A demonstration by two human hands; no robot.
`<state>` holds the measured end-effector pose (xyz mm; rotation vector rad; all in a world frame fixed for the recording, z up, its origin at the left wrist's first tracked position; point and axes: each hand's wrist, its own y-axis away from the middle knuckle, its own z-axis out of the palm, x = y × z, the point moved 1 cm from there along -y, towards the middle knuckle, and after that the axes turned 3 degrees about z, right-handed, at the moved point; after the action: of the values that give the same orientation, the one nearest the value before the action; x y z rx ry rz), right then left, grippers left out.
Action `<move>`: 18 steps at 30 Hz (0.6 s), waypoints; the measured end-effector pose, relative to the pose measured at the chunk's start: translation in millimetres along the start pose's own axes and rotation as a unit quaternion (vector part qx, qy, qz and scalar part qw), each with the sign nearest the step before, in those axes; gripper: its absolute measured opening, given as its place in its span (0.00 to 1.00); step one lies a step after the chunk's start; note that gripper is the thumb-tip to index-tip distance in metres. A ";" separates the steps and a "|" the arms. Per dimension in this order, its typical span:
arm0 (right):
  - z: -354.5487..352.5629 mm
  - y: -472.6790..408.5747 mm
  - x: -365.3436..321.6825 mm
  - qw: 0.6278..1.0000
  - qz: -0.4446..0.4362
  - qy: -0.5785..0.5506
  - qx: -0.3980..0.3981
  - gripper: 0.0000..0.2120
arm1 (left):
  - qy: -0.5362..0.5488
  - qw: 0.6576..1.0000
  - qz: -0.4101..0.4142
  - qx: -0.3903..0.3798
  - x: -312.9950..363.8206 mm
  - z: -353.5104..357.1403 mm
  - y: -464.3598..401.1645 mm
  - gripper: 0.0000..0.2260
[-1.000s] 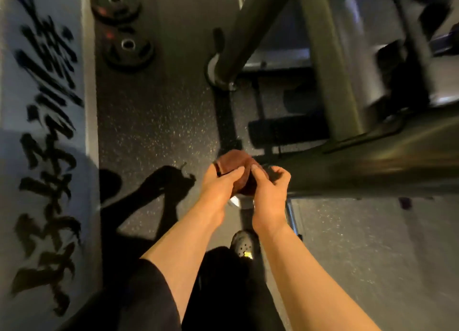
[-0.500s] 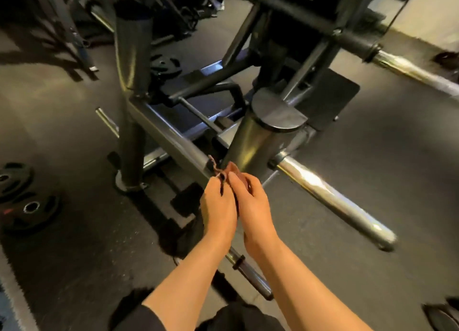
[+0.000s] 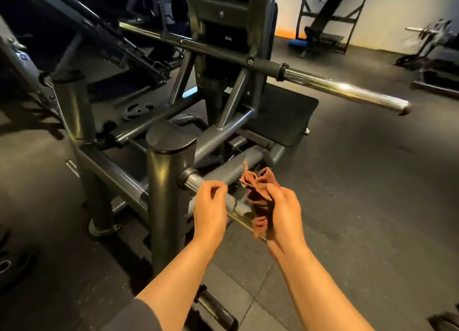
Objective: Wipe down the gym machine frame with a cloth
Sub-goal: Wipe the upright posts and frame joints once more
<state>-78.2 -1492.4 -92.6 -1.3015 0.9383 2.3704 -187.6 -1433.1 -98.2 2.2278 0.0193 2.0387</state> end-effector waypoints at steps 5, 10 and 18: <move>-75.9 -45.7 -49.4 0.983 0.096 -0.142 -0.069 0.09 | -0.195 0.977 -0.077 0.027 -20.7 64.4 -9.6 0.18; -77.8 -79.3 -43.3 0.971 0.149 -0.142 -0.123 0.12 | -0.321 0.941 -0.102 0.024 -19.0 79.7 -11.1 0.25; -58.2 -127.5 -37.8 0.967 0.184 -0.002 -0.178 0.11 | -0.453 0.870 -0.040 0.191 -19.4 102.4 -44.8 0.17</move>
<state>46.9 -1432.6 -135.4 -1.3354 0.8390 2.9362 -84.4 -1398.7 -130.4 3.1231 0.4446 0.8129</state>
